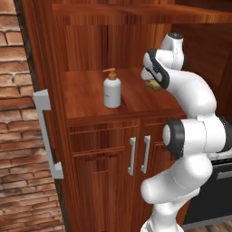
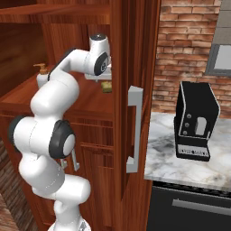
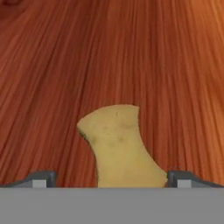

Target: Locate and retrieve the soap dispenser and sponge from the cabinet. Place them next to the sink.

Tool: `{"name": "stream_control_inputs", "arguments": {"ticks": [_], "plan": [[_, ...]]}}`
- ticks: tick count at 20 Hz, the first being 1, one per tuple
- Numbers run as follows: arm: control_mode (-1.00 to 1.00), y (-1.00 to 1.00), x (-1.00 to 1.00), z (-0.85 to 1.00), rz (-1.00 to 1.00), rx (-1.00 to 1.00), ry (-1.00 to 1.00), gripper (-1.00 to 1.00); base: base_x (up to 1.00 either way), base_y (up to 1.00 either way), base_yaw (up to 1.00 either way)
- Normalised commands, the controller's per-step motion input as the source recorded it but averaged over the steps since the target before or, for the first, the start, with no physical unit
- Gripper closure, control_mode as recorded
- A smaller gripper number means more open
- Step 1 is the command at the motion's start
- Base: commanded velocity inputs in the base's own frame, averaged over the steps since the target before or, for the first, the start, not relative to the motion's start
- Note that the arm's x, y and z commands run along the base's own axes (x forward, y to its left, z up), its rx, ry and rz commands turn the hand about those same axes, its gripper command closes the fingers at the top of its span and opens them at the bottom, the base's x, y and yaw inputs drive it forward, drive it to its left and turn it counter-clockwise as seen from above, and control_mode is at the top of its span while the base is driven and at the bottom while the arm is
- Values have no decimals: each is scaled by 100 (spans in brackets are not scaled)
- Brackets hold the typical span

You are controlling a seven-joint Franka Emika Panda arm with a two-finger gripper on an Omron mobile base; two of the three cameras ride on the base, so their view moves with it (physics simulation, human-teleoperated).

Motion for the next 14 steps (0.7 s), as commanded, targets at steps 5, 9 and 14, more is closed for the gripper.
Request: {"name": "stream_control_inputs", "arguments": {"ticks": [5, 9, 14], "plan": [[-100, -6, 19, -17, 10, -2, 0, -100, 0, 0, 0], [-100, 0, 6, -23, 9, -3, 4, -100, 0, 0, 0], [-100, -1, 18, -7, 4, -1, 0, -100, 0, 0, 0]]}}
